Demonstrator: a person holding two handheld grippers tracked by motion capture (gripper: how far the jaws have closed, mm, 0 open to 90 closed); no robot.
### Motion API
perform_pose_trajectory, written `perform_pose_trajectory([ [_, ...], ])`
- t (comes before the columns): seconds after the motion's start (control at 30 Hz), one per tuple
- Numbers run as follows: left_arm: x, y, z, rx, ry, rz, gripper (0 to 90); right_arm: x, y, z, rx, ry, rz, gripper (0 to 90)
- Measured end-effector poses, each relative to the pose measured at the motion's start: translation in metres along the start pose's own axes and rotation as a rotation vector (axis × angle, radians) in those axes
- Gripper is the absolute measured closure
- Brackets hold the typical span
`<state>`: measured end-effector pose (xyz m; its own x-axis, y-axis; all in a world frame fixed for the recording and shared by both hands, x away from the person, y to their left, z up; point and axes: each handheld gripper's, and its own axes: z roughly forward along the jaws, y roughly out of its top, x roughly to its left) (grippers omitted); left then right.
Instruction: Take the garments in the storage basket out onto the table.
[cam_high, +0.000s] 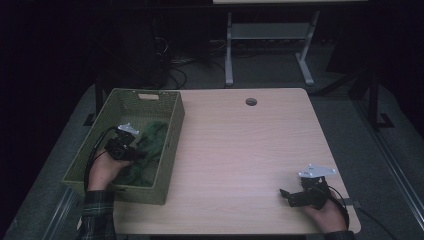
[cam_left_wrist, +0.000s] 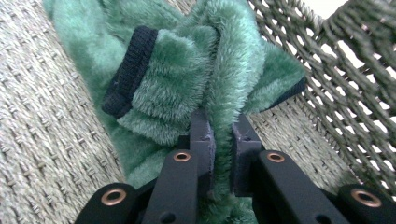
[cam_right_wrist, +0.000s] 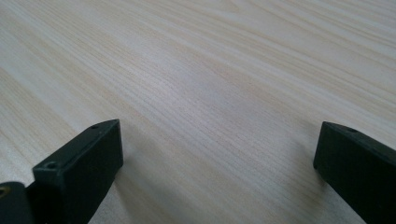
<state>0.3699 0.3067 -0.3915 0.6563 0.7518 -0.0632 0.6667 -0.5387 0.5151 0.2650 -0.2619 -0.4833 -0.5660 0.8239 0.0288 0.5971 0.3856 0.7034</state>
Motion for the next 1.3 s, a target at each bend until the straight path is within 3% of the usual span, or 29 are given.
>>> perform_pose_trajectory([
  [0.5, 0.007, 0.004, -0.036, -0.160, -0.011, -0.074, 83.2, 0.000, 0.000, 0.000, 0.000, 0.000, 0.000, 0.9],
  [0.67, 0.009, 0.006, -0.047, -0.190, -0.019, -0.088, 83.7, 0.000, 0.000, 0.000, 0.000, 0.000, 0.001, 0.9],
  [0.97, 0.010, 0.013, -0.075, -0.264, 0.002, -0.104, 83.8, 0.000, 0.000, 0.000, 0.000, 0.000, 0.002, 0.9],
  [1.3, 0.005, 0.027, -0.102, -0.340, 0.016, -0.090, 84.3, 0.000, 0.000, 0.000, 0.001, 0.000, 0.000, 0.9],
])
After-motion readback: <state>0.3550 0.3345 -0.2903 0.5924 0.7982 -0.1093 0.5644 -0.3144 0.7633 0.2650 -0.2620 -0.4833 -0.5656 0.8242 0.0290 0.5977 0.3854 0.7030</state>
